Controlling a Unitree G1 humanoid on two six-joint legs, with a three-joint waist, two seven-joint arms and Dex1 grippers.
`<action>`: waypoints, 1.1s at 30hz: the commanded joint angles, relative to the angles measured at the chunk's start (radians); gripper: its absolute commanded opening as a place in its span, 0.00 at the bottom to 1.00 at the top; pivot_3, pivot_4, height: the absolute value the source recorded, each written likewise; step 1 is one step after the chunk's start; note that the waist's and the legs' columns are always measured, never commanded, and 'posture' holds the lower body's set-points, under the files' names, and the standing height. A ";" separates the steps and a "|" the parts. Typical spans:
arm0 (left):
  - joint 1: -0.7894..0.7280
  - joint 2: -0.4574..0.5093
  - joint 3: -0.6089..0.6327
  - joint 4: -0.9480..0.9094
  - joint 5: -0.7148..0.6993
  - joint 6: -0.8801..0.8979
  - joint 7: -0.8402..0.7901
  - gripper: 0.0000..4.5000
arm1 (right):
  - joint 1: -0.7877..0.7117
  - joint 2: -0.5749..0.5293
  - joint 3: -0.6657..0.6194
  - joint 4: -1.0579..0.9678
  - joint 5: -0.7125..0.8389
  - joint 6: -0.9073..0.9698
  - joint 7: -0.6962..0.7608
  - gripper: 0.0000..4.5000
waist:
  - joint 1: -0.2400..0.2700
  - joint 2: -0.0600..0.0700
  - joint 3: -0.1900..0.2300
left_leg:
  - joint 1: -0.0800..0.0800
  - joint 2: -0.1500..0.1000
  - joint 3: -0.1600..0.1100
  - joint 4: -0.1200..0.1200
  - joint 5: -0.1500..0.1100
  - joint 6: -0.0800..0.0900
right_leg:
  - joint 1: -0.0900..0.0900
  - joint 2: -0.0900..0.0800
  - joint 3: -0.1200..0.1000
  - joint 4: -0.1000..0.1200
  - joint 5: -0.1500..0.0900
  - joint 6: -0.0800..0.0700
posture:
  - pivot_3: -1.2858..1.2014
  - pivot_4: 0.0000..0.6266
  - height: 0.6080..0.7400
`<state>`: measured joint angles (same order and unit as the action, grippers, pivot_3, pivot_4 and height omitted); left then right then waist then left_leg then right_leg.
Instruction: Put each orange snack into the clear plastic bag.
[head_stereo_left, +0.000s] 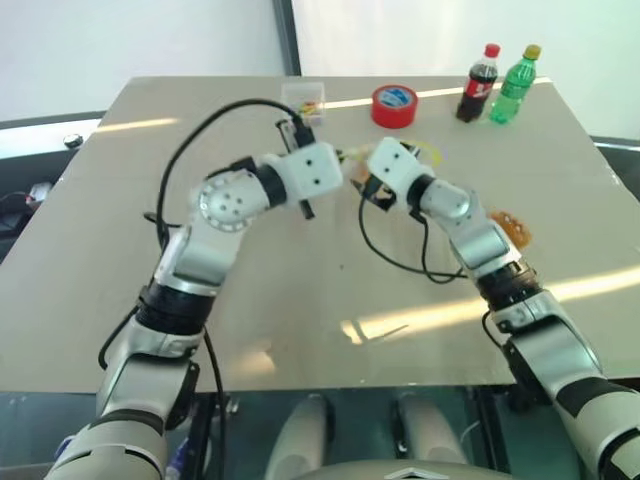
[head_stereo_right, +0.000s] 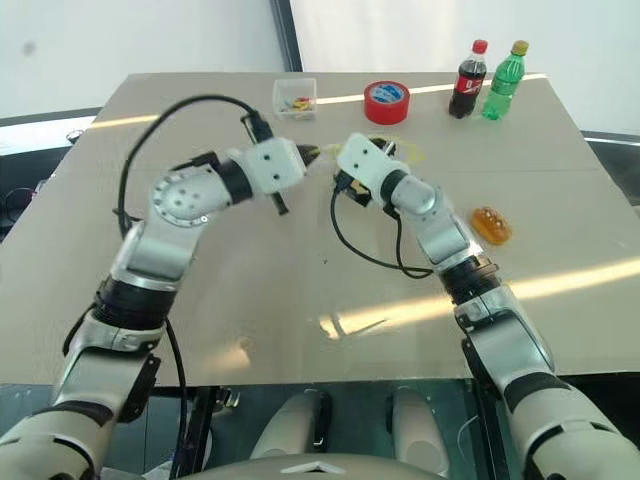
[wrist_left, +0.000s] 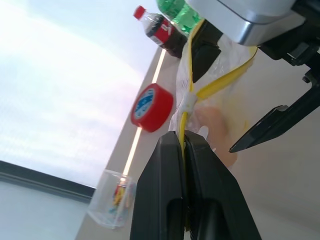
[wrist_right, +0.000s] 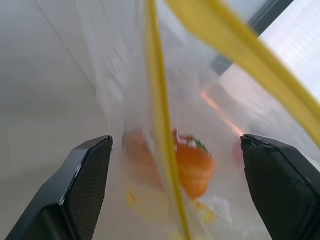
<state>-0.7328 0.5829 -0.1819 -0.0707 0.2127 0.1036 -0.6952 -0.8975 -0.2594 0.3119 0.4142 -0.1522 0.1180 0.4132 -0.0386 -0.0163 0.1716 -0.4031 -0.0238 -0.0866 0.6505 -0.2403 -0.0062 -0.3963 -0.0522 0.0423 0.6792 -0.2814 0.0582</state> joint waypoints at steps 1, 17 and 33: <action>0.016 0.013 0.017 -0.056 -0.020 -0.016 -0.015 0.00 | 0.040 -0.007 -0.024 -0.052 -0.002 -0.024 0.007 0.93 | 0.000 0.000 0.000 | -0.002 0.000 0.000 0.000 0.000 0.000 | -0.001 0.000 0.000 0.000 0.000 0.000 | 0.52 0.24 1.00; 0.218 -0.012 -0.012 -0.021 -0.053 0.003 -0.037 0.00 | 0.535 -0.183 -0.256 -0.789 0.185 0.415 0.160 0.93 | 0.005 0.000 -0.001 | -0.011 0.000 -0.001 0.010 -0.002 0.004 | -0.013 0.001 -0.001 0.016 0.000 0.000 | 0.52 0.24 1.00; 0.203 0.001 0.020 -0.060 -0.163 -0.029 -0.116 0.00 | 0.535 -0.297 -0.480 -0.296 0.183 0.329 0.035 0.93 | -0.002 0.000 -0.001 | -0.011 0.000 0.002 0.014 -0.002 0.005 | -0.011 0.001 0.002 0.016 0.000 0.000 | 0.52 0.24 1.00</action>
<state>-0.5168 0.5759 -0.1991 -0.1047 0.0707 0.0818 -0.8122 -0.3526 -0.5472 -0.1392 0.0872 0.0181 0.4863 0.4523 -0.0408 -0.0159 0.1709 -0.4137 -0.0240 -0.0849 0.6645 -0.2428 -0.0016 -0.4075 -0.0511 0.0439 0.6950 -0.2815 0.0582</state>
